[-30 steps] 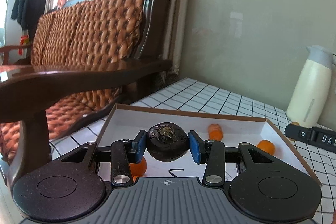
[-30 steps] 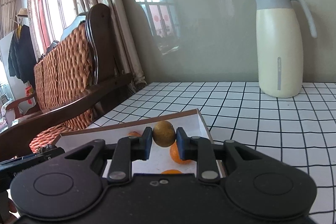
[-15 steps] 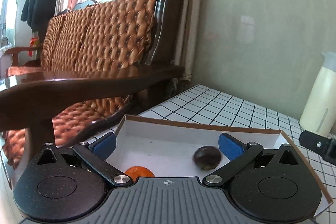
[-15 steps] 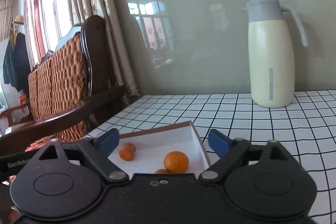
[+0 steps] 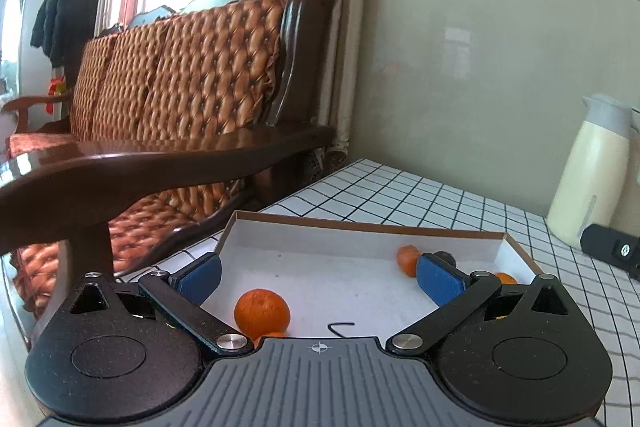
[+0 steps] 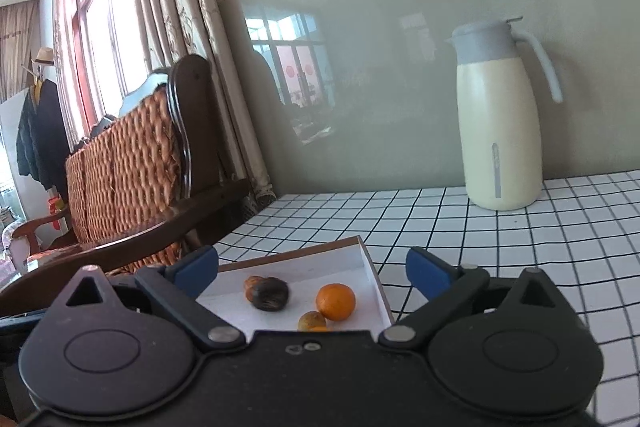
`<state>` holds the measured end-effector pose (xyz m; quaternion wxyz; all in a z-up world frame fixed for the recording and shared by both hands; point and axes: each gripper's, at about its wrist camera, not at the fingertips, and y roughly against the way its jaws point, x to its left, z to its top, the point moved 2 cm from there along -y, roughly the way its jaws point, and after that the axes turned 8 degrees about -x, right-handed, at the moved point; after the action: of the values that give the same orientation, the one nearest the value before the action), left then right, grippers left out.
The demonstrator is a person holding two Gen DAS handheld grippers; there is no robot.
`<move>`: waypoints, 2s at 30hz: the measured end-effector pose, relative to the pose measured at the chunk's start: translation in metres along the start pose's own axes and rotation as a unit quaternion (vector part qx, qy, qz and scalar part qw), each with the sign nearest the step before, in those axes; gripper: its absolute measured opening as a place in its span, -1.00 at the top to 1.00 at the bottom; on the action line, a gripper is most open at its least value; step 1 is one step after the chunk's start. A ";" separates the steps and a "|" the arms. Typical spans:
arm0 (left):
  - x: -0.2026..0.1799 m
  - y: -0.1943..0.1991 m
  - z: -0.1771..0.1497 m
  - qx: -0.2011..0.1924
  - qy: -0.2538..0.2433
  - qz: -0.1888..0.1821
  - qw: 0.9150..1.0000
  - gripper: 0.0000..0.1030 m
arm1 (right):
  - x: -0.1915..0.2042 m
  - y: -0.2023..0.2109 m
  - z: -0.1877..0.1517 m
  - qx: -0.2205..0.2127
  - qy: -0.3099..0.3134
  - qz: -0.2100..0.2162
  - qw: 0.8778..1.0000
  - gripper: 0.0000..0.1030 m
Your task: Organize fruits
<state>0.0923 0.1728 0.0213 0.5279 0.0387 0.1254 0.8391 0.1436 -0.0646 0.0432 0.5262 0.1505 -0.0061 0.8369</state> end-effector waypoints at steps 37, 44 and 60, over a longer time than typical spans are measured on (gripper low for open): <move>0.018 0.210 0.008 -0.007 -0.027 -0.068 0.997 -1.00 | 0.023 0.188 0.006 0.001 0.010 -0.030 0.999 -0.88; 0.010 0.214 0.005 -0.006 -0.038 -0.074 0.996 -1.00 | 0.020 0.190 0.005 0.002 0.008 -0.034 0.999 -0.88; 0.009 0.215 0.003 -0.001 -0.031 -0.078 0.996 -1.00 | 0.023 0.191 0.003 0.004 0.010 -0.031 0.999 -0.88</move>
<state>-0.0996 0.0935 0.0777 0.5953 0.0545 0.1107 0.7940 -0.0334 -0.1306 0.0807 0.5517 0.1442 0.0070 0.8215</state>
